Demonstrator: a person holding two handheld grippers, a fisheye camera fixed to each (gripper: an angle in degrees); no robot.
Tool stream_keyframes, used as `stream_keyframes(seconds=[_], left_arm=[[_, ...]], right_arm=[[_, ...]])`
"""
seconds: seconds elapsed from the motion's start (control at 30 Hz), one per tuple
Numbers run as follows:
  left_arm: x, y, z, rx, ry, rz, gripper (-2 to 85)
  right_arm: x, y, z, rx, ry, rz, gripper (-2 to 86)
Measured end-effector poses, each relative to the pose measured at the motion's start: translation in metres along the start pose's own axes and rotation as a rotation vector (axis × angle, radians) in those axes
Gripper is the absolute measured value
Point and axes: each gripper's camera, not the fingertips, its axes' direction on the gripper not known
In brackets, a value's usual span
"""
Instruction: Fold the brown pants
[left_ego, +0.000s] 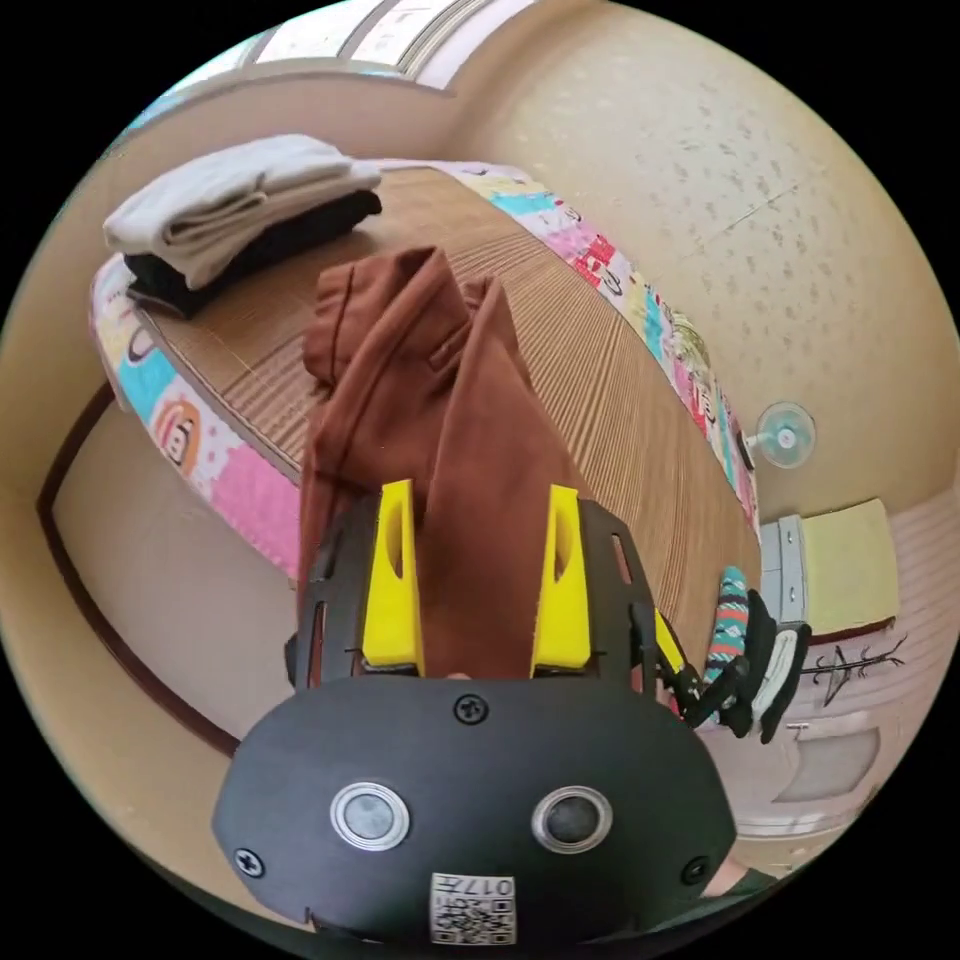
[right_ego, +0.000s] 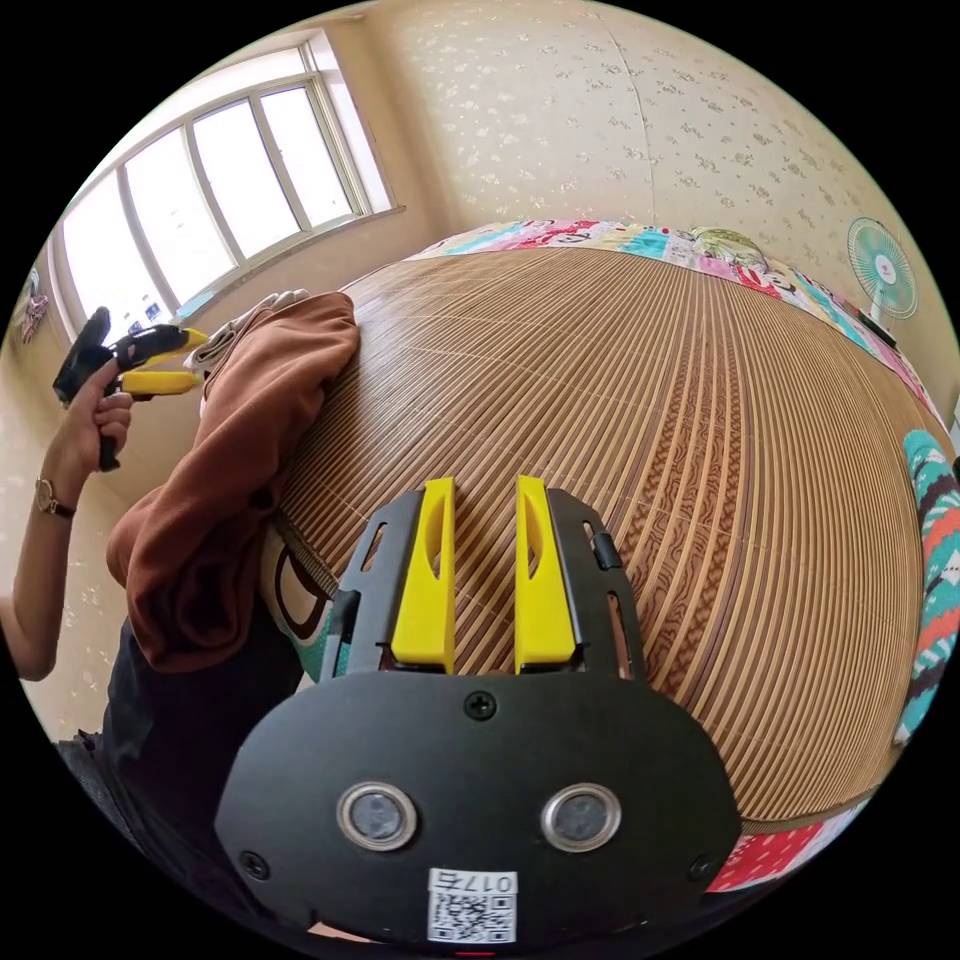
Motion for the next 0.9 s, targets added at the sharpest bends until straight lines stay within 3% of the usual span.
stream_keyframes(seconds=[0.13,0.17,0.23,0.3,0.4,0.5,0.6,0.77,0.9], left_arm=[[0.017,0.017,0.038,-0.008,0.028,-0.027,8.3],[0.039,0.027,0.026,0.024,0.061,0.049,3.8],[0.091,0.048,-0.007,0.045,0.123,0.241,2.9],[0.168,0.096,-0.044,0.126,-0.002,0.564,2.8],[0.207,0.140,-0.040,0.045,0.069,0.821,3.0],[0.195,0.157,0.011,-0.158,0.202,0.817,3.2],[0.166,0.165,0.060,-0.262,0.149,0.716,3.7],[0.119,0.163,0.052,-0.233,0.280,0.622,6.5],[0.072,0.161,0.011,-0.129,0.274,0.602,9.9]], right_arm=[[0.005,-0.003,0.005,0.001,0.001,-0.001,9.3],[0.005,-0.004,0.005,0.001,0.001,-0.001,9.3],[0.008,-0.005,0.008,0.003,-0.001,0.000,9.3],[0.008,-0.006,0.011,0.005,0.004,-0.003,9.3],[0.007,-0.008,0.015,0.006,0.021,-0.011,9.2],[0.008,-0.010,0.018,0.007,0.020,-0.010,9.2],[0.008,-0.015,0.020,-0.010,0.020,-0.004,9.2],[-0.004,-0.035,0.019,-0.107,0.043,0.018,9.1],[-0.064,-0.056,-0.030,0.086,-0.160,-0.071,7.4]])
